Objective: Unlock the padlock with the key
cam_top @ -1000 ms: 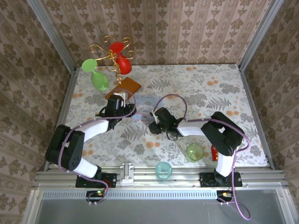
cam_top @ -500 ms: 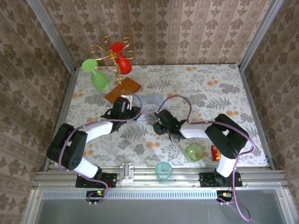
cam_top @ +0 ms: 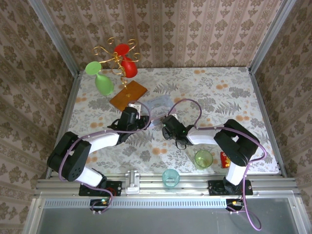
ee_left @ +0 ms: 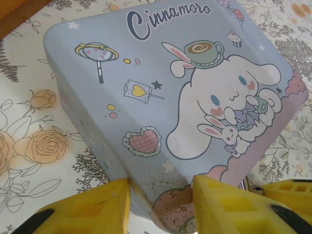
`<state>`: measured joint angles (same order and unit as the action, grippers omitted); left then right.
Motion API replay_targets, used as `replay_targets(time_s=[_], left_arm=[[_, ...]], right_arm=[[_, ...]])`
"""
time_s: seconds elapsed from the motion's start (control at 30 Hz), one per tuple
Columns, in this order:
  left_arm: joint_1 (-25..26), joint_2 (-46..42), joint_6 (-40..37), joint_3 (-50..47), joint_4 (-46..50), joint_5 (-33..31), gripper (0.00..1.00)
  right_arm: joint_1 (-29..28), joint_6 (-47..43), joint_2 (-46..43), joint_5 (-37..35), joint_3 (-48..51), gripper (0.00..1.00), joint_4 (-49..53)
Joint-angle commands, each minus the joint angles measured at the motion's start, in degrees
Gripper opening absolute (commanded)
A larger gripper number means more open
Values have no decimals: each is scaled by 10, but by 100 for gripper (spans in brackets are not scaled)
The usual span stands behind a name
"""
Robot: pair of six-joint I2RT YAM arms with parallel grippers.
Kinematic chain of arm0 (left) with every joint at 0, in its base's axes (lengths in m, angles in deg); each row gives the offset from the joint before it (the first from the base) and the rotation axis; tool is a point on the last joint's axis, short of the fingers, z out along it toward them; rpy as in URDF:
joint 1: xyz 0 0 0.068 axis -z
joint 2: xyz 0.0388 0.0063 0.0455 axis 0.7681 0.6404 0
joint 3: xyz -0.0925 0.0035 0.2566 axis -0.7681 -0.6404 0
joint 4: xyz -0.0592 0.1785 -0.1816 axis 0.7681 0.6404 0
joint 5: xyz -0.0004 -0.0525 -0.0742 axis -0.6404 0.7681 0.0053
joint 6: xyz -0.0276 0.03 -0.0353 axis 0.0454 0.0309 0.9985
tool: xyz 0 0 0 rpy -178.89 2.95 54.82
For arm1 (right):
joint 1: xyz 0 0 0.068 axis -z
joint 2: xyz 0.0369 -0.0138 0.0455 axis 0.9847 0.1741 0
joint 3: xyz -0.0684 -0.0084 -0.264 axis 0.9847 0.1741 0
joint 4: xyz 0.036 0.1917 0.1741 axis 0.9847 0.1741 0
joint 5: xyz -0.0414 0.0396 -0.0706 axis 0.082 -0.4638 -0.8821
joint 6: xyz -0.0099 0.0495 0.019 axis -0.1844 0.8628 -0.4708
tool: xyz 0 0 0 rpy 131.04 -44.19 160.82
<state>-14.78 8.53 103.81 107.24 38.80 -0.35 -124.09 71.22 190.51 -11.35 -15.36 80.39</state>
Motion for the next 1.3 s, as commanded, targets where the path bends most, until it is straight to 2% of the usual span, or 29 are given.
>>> replay_targets(time_s=[0.0, 0.3, 0.53, 0.63, 0.87, 1.13, 1.2, 1.27], left_arm=[[6, 4, 12, -23, 34, 1, 37], [-6, 19, 10, -24, 18, 7, 37], [-9, 17, 20, -32, 3, 14, 36], [-10, 19, 19, -30, 3, 17, 36], [-9, -5, 11, -22, 19, 16, 36], [11, -105, -31, 67, 127, -16, 40], [13, -94, -43, 93, 116, -9, 43], [9, -35, -56, 147, 113, 47, 42]], right_arm=[[20, 44, 6, -42, 0, 20, 62], [28, 71, 17, -49, 16, 21, 67], [33, 91, -14, -64, 39, 20, 58], [34, 93, -17, -76, 35, 20, 58], [35, 103, -7, -53, 2, 19, 41], [34, 115, -7, -44, 4, 19, 34], [34, 116, -10, -43, 6, 19, 33], [34, 117, -11, -39, 8, 19, 28]])
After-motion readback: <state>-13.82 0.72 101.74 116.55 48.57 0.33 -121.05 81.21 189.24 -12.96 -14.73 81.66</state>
